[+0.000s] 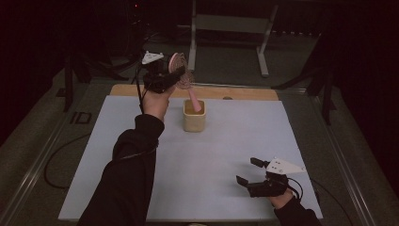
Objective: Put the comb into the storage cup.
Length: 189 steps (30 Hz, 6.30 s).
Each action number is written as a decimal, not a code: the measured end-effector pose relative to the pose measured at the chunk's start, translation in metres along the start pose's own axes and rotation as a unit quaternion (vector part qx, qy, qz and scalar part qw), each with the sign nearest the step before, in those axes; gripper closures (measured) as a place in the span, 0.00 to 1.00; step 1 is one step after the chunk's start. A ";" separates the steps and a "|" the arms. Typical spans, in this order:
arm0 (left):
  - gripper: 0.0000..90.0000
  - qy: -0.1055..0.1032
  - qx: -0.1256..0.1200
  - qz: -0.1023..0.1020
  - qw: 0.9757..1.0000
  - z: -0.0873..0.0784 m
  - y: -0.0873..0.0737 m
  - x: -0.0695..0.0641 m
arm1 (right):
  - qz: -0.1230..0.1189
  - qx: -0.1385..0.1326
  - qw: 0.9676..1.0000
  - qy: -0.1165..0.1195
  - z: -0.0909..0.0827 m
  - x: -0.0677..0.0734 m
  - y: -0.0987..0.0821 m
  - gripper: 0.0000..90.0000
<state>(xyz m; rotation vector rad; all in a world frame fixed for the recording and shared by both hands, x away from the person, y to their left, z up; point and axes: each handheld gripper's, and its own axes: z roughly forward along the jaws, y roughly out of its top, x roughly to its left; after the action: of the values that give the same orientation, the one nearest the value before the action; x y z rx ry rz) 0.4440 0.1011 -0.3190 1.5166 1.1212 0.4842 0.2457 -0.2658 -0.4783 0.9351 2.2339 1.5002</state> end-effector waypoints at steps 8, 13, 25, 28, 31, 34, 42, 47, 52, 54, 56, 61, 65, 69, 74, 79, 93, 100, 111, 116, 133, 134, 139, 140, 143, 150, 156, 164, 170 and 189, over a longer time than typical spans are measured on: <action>0.74 0.007 0.003 0.003 1.000 0.008 -0.012 0.000 | -0.001 0.000 1.000 0.000 0.000 0.000 0.000 0.11; 0.74 0.007 0.004 -0.005 1.000 0.013 -0.019 0.002 | 0.001 0.000 1.000 0.002 0.000 0.001 0.000 0.11; 0.74 0.014 0.010 -0.011 1.000 0.023 -0.034 0.005 | 0.000 -0.001 1.000 0.001 0.000 0.001 0.000 0.11; 0.74 0.015 0.014 -0.012 1.000 0.025 -0.037 0.005 | 0.002 -0.002 1.000 0.002 0.000 0.000 0.000 0.11; 0.74 0.016 0.016 -0.016 1.000 0.027 -0.041 0.006 | 0.002 -0.002 1.000 0.002 0.000 0.000 0.000 0.11; 0.74 0.018 0.020 -0.016 1.000 0.029 -0.044 0.007 | 0.003 -0.002 1.000 0.002 0.000 0.000 0.000 0.11; 0.74 0.019 0.029 -0.030 0.999 0.035 -0.054 0.013 | 0.003 -0.002 1.000 0.003 0.000 0.000 0.000 0.11; 0.74 0.015 0.032 -0.042 0.999 0.037 -0.059 0.017 | 0.003 -0.001 1.000 0.004 0.000 0.000 0.000 0.11; 0.74 0.014 0.032 -0.055 0.998 0.038 -0.063 0.021 | 0.005 0.000 1.000 0.005 0.000 0.000 0.000 0.11; 0.74 0.015 0.033 -0.058 0.998 0.039 -0.065 0.023 | 0.007 0.000 1.000 0.006 0.000 0.000 0.000 0.11; 0.74 0.012 0.033 -0.059 0.998 0.039 -0.066 0.023 | 0.007 0.000 1.000 0.006 0.000 0.000 0.000 0.11; 0.74 0.008 0.039 -0.058 0.998 0.042 -0.072 0.025 | 0.007 0.000 1.000 0.005 0.000 -0.001 0.000 0.11; 0.74 0.006 0.041 -0.061 0.997 0.045 -0.075 0.027 | 0.010 -0.001 1.000 0.006 0.000 -0.001 0.000 0.11; 0.74 0.001 0.041 -0.064 0.997 0.047 -0.079 0.029 | 0.011 -0.001 1.000 0.006 0.000 -0.002 -0.001 0.11; 0.74 -0.002 0.036 -0.061 0.997 0.048 -0.081 0.030 | 0.011 0.001 1.000 0.006 0.000 -0.002 -0.001 0.11; 0.73 -0.004 0.033 -0.052 0.998 0.049 -0.082 0.030 | 0.012 0.002 1.000 0.007 0.000 -0.002 -0.001 0.11; 0.57 0.013 0.064 -0.046 0.997 0.051 -0.080 0.029 | 0.011 0.001 1.000 0.007 0.000 -0.001 -0.001 0.11; 0.26 0.027 0.080 -0.020 0.996 0.052 -0.075 0.023 | 0.010 0.001 1.000 0.006 0.000 -0.002 -0.001 0.11; 0.00 0.004 0.106 0.007 0.994 0.047 -0.072 0.020 | 0.013 -0.001 1.000 0.005 -0.001 -0.002 0.000 0.11; 0.00 -0.013 0.119 0.017 0.993 0.043 -0.070 0.021 | 0.012 -0.002 1.000 0.004 -0.001 -0.002 0.000 0.11; 0.00 -0.033 0.127 0.046 0.990 0.031 -0.063 0.020 | 0.012 0.000 1.000 0.002 0.000 -0.003 0.000 0.11; 0.00 -0.034 0.128 0.047 0.990 0.029 -0.062 0.021 | 0.012 -0.001 1.000 0.002 0.000 -0.003 0.000 0.11; 0.00 -0.038 0.131 0.060 0.989 0.025 -0.061 0.021 | 0.013 -0.001 1.000 0.002 0.000 -0.003 0.000 0.11; 0.00 -0.037 0.133 0.062 0.988 0.023 -0.060 0.022 | 0.012 0.000 1.000 0.002 0.000 -0.003 0.000 0.11; 0.00 -0.040 0.135 0.068 0.988 0.020 -0.060 0.023 | 0.013 -0.001 1.000 0.002 0.000 -0.003 0.000 0.11; 0.00 -0.045 0.137 0.085 0.986 0.011 -0.060 0.023 | 0.016 0.001 1.000 0.004 0.001 -0.003 0.000 0.11; 0.00 -0.058 0.141 0.088 0.984 0.003 -0.063 0.025 | 0.015 0.001 1.000 0.003 0.001 -0.003 0.000 0.11; 0.00 -0.066 0.148 0.092 0.983 -0.012 -0.072 0.033 | 0.015 0.000 1.000 0.003 0.002 -0.003 0.000 0.11; 0.00 -0.061 0.148 0.098 0.982 -0.023 -0.078 0.037 | 0.016 0.001 1.000 0.002 0.002 -0.003 0.000 0.11; 0.00 -0.079 0.161 0.109 0.978 -0.058 -0.102 0.046 | 0.014 0.000 1.000 0.001 0.003 -0.004 0.000 0.11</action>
<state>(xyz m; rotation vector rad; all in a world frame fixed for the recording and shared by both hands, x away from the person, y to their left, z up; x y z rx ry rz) 0.3800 0.1615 -0.4087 1.9390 0.9457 0.3315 0.2504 -0.2665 -0.4804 0.9691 2.2308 1.5140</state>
